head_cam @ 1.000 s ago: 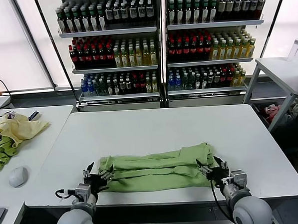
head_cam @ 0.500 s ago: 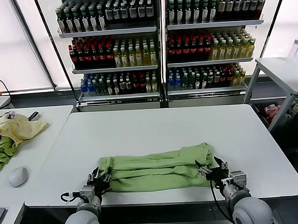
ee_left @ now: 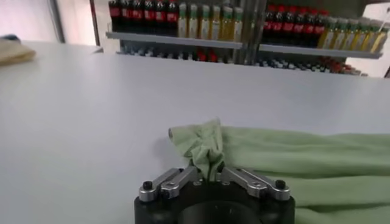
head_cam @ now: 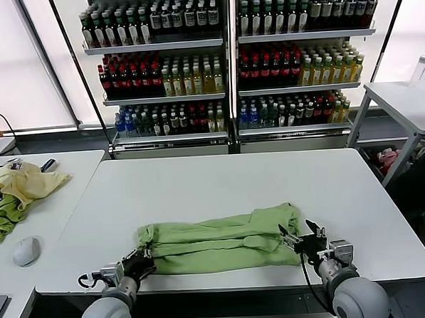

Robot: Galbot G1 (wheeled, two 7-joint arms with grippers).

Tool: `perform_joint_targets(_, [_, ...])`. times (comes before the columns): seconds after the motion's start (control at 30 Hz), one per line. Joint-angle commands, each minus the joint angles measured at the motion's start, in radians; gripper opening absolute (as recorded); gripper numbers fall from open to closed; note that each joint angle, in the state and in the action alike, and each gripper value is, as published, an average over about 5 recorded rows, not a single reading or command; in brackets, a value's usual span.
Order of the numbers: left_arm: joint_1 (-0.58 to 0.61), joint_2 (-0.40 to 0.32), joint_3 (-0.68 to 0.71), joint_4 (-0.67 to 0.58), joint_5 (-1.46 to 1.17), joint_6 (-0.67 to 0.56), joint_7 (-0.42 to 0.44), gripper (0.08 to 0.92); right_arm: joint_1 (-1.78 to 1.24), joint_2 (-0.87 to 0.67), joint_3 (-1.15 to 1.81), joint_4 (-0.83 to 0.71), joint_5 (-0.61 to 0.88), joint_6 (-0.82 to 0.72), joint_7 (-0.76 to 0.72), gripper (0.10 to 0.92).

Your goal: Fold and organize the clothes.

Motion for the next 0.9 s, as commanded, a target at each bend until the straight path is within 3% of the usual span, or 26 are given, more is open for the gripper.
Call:
perform_joint_targets(0.03, [0.001, 0.030, -0.157, 0.009, -0.306, 0.013, 0.076, 0.128, 0.008, 0.001, -0.003, -0.002, 0.004, 0.004, 0.001, 0.823])
perform_joint_targets(0.63, [-0.002, 0.304, -0.612, 0.069, -0.302, 0.000, 0.093, 0.127, 0.053, -0.026, -0.006, -0.021, 0.038, 0.027, -0.003, 0.823])
perform_joint_targets(0.77, [-0.008, 0.311, -0.620, 0.035, -0.326, -0.001, 0.091, 0.127, 0.052, -0.024, -0.011, -0.012, 0.034, 0.027, -0.001, 0.823])
perform_joint_targets(0.9, [0.013, 0.252, -0.542, -0.096, -0.372, -0.003, 0.088, 0.127, 0.047, -0.017, -0.015, -0.006, 0.024, 0.026, 0.000, 0.823])
